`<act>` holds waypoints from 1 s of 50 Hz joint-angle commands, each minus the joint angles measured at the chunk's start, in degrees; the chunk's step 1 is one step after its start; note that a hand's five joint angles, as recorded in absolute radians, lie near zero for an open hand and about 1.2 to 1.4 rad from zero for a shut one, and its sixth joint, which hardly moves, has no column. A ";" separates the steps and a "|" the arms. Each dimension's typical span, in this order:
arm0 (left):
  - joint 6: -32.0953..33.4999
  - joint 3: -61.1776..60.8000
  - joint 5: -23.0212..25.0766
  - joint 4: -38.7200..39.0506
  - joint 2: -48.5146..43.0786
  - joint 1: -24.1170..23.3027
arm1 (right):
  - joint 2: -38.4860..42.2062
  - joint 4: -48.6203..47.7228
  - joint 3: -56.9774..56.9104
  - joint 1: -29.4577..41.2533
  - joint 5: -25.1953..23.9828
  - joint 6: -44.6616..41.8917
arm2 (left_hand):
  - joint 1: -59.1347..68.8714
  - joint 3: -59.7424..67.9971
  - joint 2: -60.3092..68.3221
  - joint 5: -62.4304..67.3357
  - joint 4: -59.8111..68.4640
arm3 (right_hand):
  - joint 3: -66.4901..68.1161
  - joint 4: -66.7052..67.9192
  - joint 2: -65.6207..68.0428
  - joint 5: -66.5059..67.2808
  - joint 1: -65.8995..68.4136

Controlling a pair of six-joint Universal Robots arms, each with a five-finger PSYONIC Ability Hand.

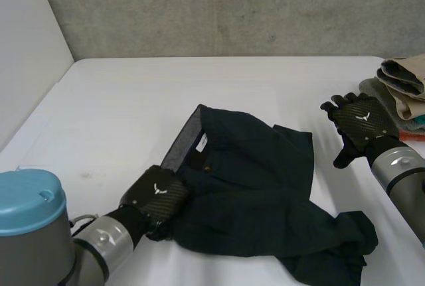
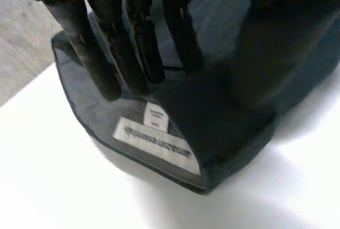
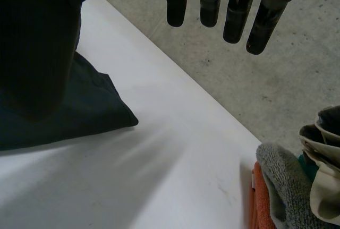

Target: Fold the laundry.

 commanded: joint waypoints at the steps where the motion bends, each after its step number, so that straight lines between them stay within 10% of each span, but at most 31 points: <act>1: 4.33 1.24 -4.25 11.18 -4.37 0.56 | 0.00 0.00 0.04 -0.01 0.19 0.04 | 22.54 24.31 23.41 24.90 24.06 | -2.32 -3.66 -2.71 -3.29 -1.52; 14: 12.07 19.85 -12.43 19.35 -5.87 9.79 | -0.53 0.09 -0.23 0.16 0.63 0.30 | 22.54 24.31 23.41 24.90 24.06 | -2.32 -3.66 -2.71 -3.29 -1.52; 23: 8.21 33.76 -11.73 24.55 -7.01 5.49 | -0.70 0.09 -0.14 0.16 0.63 0.56 | 22.54 24.31 23.41 24.90 24.06 | -2.32 -3.66 -2.71 -3.29 -1.52; 37: -13.32 38.16 8.31 23.85 -20.45 -10.25 | -0.79 -0.52 -1.45 -1.24 6.51 1.00 | 22.54 24.31 23.41 24.90 24.06 | -2.32 -3.66 -2.71 -3.29 -1.52; 42: -18.07 36.59 9.90 18.94 -22.39 -11.65 | -0.88 -0.09 -2.42 -2.65 8.63 1.09 | -44.67 -42.90 -43.79 -42.30 -43.14 | -2.32 -3.66 -2.71 -3.29 -1.52; 50: -18.17 30.79 5.95 8.12 -12.65 -8.33 | -1.05 0.18 -2.42 -2.47 3.37 0.92 | -44.06 -42.29 -43.18 -41.69 -42.53 | -2.32 -3.66 -2.71 -3.29 -1.52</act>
